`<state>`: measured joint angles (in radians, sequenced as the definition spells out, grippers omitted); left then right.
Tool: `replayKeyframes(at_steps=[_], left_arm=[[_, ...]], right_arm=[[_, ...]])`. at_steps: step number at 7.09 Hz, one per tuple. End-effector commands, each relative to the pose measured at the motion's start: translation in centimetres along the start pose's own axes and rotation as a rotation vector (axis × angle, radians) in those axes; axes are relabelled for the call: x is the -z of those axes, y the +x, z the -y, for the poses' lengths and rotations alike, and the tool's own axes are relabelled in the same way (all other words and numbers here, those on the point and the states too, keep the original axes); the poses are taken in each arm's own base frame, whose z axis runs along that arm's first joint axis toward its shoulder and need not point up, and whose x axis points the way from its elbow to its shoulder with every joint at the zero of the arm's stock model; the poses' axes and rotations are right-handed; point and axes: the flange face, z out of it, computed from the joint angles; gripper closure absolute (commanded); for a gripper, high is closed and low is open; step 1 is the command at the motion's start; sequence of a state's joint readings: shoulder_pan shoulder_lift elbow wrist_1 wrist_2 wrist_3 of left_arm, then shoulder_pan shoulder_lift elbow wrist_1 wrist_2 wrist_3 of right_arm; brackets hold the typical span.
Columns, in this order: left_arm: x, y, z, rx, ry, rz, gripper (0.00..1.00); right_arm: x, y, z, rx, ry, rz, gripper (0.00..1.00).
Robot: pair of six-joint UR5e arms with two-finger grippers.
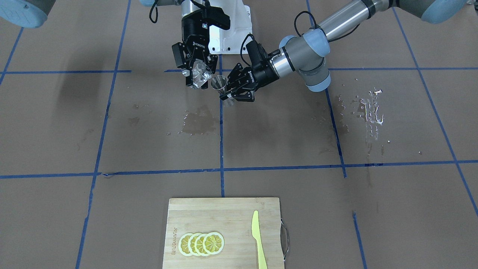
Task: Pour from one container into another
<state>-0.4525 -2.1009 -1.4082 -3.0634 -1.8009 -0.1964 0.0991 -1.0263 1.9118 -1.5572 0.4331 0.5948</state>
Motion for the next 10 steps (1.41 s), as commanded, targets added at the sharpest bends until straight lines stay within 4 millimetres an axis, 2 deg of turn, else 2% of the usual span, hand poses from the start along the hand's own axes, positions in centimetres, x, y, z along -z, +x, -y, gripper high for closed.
replayKeyframes(at_steps=[1,2,4,10], left_arm=[[-0.02,0.0,0.04,0.0,0.001,0.0,1.0],[-0.1,0.02,0.22,-0.001,0.004,-0.001,1.0],[-0.1,0.02,0.22,0.001,0.004,-0.001,1.0],[-0.1,0.02,0.22,-0.001,0.004,-0.001,1.0]], right_arm=[[-0.05,-0.11,0.49,0.169,-0.006,-0.029,1.0],[-0.12,-0.08,0.58,0.277,-0.006,-0.056,1.0],[-0.09,-0.05,1.05,0.373,-0.006,-0.058,1.0],[-0.24,0.07,1.23,0.502,-0.015,-0.078,1.0]])
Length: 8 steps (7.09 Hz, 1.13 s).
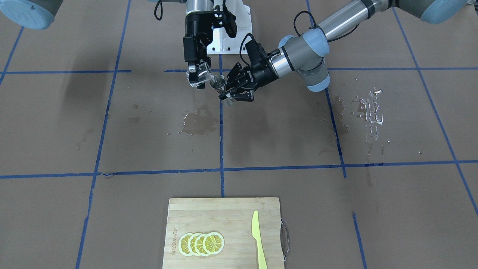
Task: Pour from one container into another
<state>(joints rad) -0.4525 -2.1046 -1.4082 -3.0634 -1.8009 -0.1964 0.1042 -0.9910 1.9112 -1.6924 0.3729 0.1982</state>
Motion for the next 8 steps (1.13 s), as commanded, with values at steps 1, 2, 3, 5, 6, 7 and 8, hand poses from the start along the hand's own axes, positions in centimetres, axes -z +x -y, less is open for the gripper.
replayKeyframes(at_steps=[1,2,3,5,6,7,8], left_arm=[[0.0,0.0,0.0,0.0,0.0,0.0,1.0],[0.0,0.0,0.0,0.0,0.0,0.0,1.0],[0.0,0.0,0.0,0.0,0.0,0.0,1.0],[0.0,0.0,0.0,0.002,0.0,0.0,1.0],[0.0,0.0,0.0,0.002,0.0,0.0,1.0],[0.0,0.0,0.0,0.002,0.0,0.0,1.0],[0.1,-0.1,-0.1,0.001,0.0,0.001,1.0]], right_arm=[[0.0,0.2,0.1,0.013,0.0,-0.003,1.0],[0.4,1.2,0.4,-0.032,0.012,0.002,1.0],[1.4,3.4,0.6,-0.098,0.03,0.014,1.0],[1.5,4.0,0.3,-0.276,0.021,0.068,1.0],[1.6,4.4,0.2,-0.373,0.012,0.102,1.0],[1.4,5.0,0.1,-0.412,0.01,0.101,1.0],[0.9,5.6,-0.7,-0.438,0.0,0.103,1.0]])
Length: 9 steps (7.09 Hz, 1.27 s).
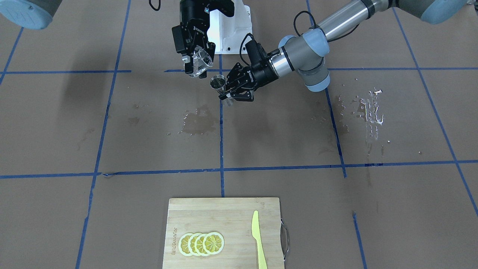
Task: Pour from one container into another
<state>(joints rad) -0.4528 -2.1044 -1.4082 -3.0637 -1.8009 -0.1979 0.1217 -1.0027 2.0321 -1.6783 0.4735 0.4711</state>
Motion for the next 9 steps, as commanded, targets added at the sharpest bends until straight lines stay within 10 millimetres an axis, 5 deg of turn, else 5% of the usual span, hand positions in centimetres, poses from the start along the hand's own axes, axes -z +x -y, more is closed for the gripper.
replayKeyframes(at_steps=[1,4,9], left_arm=[[0.1,-0.1,0.0,0.0,0.0,0.001,1.0],[0.3,-0.3,0.0,0.0,-0.001,0.006,1.0],[2.6,-3.1,0.2,-0.002,0.004,0.048,1.0]], right_arm=[[-1.0,2.0,-0.7,-0.085,-0.013,-0.012,1.0],[-3.2,4.5,-5.7,-0.273,0.055,-0.002,1.0],[-4.4,4.5,-6.2,-0.276,0.051,-0.029,1.0]])
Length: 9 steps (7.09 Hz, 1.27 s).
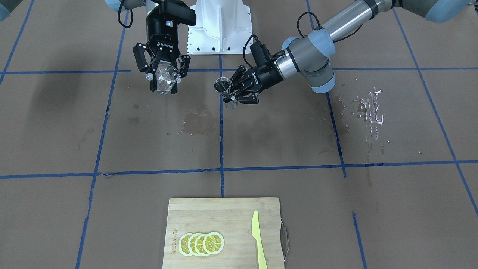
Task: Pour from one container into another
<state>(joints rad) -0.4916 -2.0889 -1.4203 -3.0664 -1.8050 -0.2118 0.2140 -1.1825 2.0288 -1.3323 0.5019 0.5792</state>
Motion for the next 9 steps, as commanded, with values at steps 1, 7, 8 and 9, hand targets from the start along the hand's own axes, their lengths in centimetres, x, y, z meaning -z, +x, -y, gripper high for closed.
replayKeyframes(at_steps=[1,7,8,9], left_arm=[[3.5,-1.2,-0.1,-0.011,0.009,0.023,1.0],[18.6,-4.2,-7.7,-0.031,-0.033,0.033,1.0],[22.6,-4.1,-10.1,-0.037,-0.029,0.047,1.0],[25.9,-3.3,-12.1,-0.029,-0.023,0.049,1.0]], right_arm=[[-0.1,-0.2,-0.3,-0.002,-0.002,-0.002,1.0],[-0.2,-0.3,-0.4,0.002,-0.001,-0.007,1.0],[-0.2,-0.3,-0.5,0.002,-0.001,-0.006,1.0],[-0.2,-0.3,-0.4,0.001,-0.001,-0.006,1.0]])
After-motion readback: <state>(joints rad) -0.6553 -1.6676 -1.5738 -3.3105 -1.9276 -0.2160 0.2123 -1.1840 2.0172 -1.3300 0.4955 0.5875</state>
